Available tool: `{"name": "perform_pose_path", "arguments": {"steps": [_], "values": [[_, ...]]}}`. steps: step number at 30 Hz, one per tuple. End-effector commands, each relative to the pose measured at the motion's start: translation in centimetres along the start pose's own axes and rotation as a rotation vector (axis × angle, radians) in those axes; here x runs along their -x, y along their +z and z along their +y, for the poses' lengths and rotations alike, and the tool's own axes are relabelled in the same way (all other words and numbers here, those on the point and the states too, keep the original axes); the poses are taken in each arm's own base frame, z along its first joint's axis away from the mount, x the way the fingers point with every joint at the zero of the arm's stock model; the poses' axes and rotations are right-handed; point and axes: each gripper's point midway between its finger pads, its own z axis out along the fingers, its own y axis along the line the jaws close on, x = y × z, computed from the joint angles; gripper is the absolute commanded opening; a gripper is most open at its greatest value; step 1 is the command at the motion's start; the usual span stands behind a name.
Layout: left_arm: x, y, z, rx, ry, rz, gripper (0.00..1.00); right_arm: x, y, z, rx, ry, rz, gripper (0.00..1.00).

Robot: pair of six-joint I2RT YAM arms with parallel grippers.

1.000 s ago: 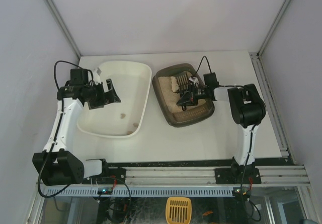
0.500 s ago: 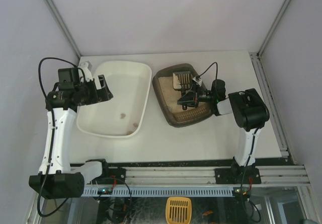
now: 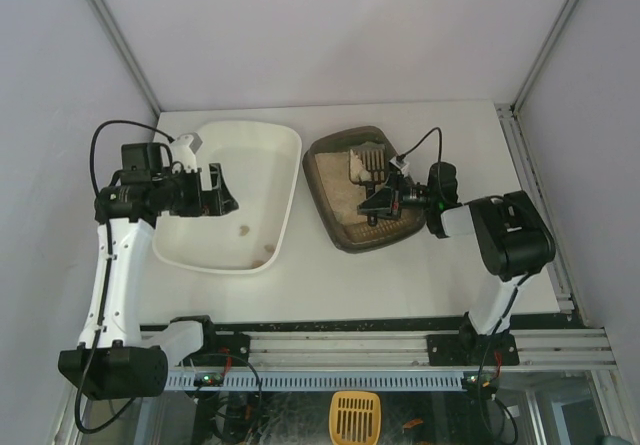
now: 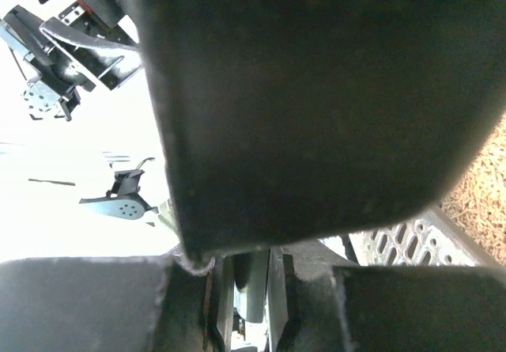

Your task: Clean the litter box

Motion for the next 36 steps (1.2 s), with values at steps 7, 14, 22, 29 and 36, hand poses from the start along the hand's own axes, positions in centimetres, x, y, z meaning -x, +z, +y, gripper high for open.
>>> {"name": "perform_pose_path", "arguments": {"steps": [7,14,22,29,36], "values": [[-1.3,1.6,-0.4,-0.066,0.036,0.031,1.0,0.8,-1.6,-1.0,-0.084,-0.09,-0.062,0.0],[-2.3,2.5,0.4,-0.055,0.047,0.064,1.0,0.3,-0.2,0.0,0.019,-0.084,-0.004,0.0],[-2.7,3.2,0.1,-0.085,0.04,0.089,1.0,-0.2,0.4,0.1,0.065,-0.1,0.015,0.0],[-2.9,3.3,-0.1,-0.101,0.041,0.097,1.0,1.0,-0.9,0.8,0.101,-0.109,-0.032,0.0],[-2.9,3.2,-0.1,-0.105,0.043,0.098,1.0,2.3,-2.2,1.4,0.107,-0.132,-0.086,0.0]]}}
